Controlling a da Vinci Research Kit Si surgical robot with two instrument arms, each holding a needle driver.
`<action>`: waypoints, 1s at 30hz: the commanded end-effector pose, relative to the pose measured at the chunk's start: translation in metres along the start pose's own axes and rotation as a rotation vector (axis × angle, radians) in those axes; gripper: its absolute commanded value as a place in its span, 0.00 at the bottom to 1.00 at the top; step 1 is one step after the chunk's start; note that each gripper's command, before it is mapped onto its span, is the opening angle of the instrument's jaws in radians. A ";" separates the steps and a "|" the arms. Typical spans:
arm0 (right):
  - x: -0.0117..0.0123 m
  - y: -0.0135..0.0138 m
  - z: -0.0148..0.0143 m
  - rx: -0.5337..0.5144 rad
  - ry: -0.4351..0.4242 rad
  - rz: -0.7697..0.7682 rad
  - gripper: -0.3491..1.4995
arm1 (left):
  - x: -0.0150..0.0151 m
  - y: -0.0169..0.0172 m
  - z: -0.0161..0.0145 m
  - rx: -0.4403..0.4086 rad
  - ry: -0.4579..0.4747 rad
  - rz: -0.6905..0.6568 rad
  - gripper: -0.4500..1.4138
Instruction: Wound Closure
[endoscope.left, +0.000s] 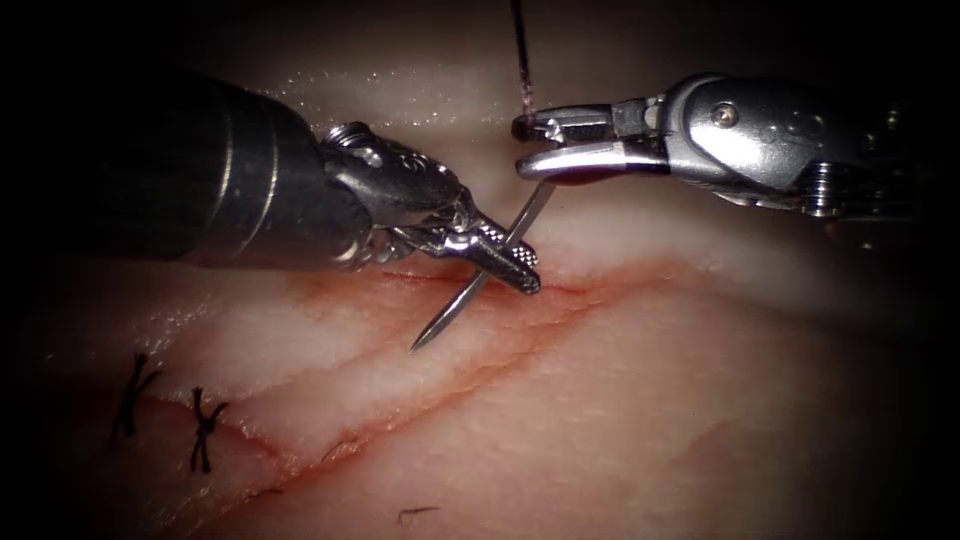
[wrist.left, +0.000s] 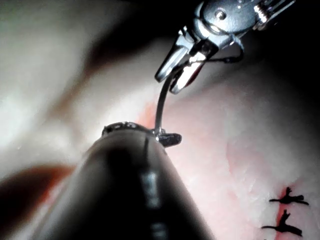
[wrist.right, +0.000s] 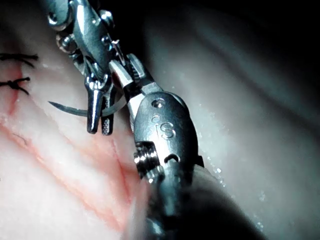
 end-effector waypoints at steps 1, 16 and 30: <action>-0.0002 0.0005 0.0007 -0.005 -0.002 -0.002 0.00 | 0.0002 -0.0003 0.0007 0.002 0.003 0.001 0.00; 0.0008 0.0002 0.0011 -0.226 -0.074 0.206 0.75 | 0.0007 0.0017 0.0004 0.141 0.183 -0.026 0.00; 0.0036 -0.0009 0.0027 -0.578 -0.147 0.155 0.86 | 0.0011 0.0023 0.0000 0.220 0.311 -0.048 0.00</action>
